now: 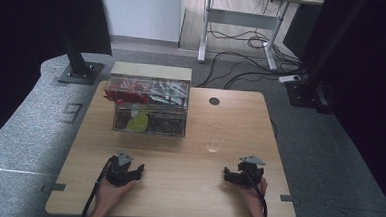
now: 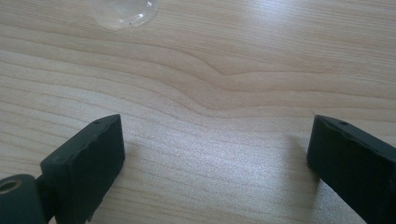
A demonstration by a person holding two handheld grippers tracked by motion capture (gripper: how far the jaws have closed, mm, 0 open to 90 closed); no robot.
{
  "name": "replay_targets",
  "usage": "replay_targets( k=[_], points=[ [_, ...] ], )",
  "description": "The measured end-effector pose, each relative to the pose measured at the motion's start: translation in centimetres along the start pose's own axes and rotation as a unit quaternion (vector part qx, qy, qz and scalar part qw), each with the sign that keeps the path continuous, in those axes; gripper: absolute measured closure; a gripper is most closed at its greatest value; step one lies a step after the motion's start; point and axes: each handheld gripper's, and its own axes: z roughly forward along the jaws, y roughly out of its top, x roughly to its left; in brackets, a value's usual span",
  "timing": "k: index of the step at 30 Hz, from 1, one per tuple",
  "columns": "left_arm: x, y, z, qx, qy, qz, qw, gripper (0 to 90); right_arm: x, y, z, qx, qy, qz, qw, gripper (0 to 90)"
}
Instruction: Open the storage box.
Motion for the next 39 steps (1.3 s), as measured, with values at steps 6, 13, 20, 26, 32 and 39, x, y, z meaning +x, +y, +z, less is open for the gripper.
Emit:
replay_targets(
  k=[6,13,20,26,32,39],
  points=[
    [0.3,0.3,-1.4,-0.045,-0.016,-0.008,0.9988,48.9,0.0,0.0,0.0,0.000,0.000,0.000,1.0000,4.2],
    [1.2,0.6,-3.6,-0.088,-0.009,-0.014,0.9960,61.4,0.0,0.0,0.0,0.000,0.000,0.000,1.0000,4.1],
    [2.7,0.4,-4.0,-0.086,-0.012,-0.033,0.9956,74.7,0.0,0.0,0.0,0.000,0.000,0.000,1.0000,4.1],
    [3.3,0.2,-3.9,-0.073,-0.026,-0.044,0.9960,87.5,0.0,0.0,0.0,0.000,0.000,0.000,1.0000,4.1],
    [3.7,0.1,-3.8,-0.071,-0.027,-0.048,0.9960,89.1,0.0,0.0,0.0,0.000,0.000,0.000,1.0000,4.1],
    [4.9,0.3,-3.4,-0.062,-0.014,-0.057,0.9963,89.7,0.0,0.0,0.0,0.000,0.000,0.000,1.0000,4.2]
  ],
)
